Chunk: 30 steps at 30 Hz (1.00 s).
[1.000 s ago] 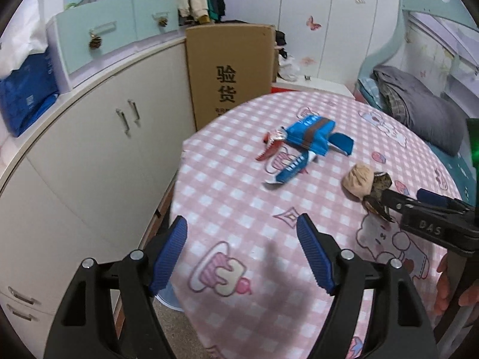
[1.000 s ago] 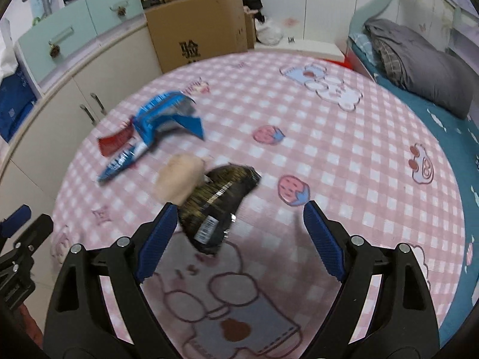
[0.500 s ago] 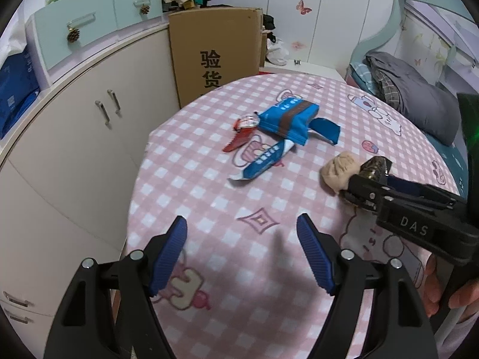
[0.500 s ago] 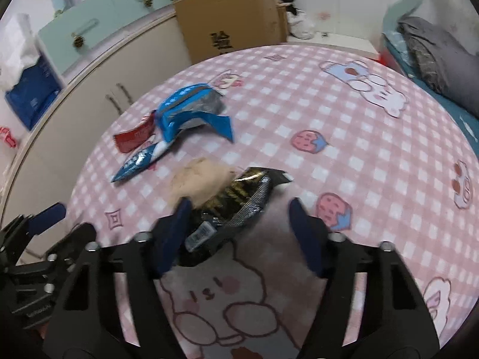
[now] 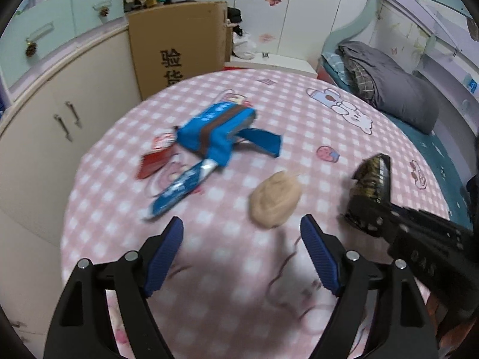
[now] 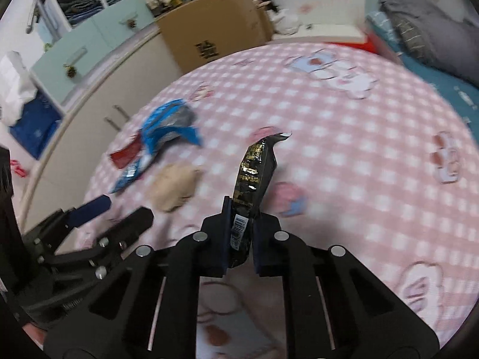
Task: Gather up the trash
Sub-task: 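Grasp the beige round sponge with the left tool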
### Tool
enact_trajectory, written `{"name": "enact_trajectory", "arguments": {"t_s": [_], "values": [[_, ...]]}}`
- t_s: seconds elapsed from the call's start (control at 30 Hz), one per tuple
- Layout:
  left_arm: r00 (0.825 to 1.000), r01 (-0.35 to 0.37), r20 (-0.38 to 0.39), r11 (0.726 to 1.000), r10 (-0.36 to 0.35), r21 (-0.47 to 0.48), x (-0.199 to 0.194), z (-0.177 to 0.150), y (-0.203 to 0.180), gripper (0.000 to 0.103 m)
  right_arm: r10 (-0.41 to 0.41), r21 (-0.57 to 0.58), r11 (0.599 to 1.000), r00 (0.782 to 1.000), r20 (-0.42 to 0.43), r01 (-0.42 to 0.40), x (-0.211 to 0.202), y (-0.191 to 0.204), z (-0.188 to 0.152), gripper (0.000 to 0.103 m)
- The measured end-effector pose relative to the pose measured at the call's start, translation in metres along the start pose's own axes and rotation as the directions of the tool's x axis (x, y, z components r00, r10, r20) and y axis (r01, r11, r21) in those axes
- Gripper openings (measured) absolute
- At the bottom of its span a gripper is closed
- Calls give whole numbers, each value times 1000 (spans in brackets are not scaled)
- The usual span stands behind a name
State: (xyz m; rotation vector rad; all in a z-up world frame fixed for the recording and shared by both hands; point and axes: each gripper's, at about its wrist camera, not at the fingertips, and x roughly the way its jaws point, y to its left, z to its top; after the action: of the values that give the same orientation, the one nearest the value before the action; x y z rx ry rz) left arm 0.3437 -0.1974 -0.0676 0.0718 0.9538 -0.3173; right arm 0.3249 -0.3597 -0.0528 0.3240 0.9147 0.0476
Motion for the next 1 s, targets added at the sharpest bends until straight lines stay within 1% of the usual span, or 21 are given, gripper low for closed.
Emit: {"name": "enact_trajectory", "arguments": {"t_s": [0.1,0.13,0.17,0.2,0.37,0.53,0.87,1.0], "values": [[999,35,-10,999,-35,5,14,7,-11,78,0,24,1000,1000,-1,0,-4,-13,0,12],[999,45,-6,999,-45,15,16,8,-14,76,-16,23,1000,1000,3,16,-6,-16,-1,12],[999,54,-1,998,-54,40,17,8,-18,52,-22,23,1000,1000,5,21,-6,-17,0,12],[999,43,-10,998,-43,55,18,7,-21,34,-20,30,999,1000,3,20,-7,-20,-1,12],[999,47,13,996,-48,74,9,-1,-21,32,-22,48,999,1000,3,22,-10,-23,-2,12],[999,21,44,997,-24,76,-6,-7,-13,32,-13,28,1000,1000,3,13,-12,-10,-3,12],[996,-21,85,999,19,31,-35,-19,20,32,16,-70,997,1000,-8,-17,-11,48,-13,12],[994,-55,96,998,54,11,-46,-27,37,32,30,-107,994,999,-24,-32,-6,72,-19,12]]}}
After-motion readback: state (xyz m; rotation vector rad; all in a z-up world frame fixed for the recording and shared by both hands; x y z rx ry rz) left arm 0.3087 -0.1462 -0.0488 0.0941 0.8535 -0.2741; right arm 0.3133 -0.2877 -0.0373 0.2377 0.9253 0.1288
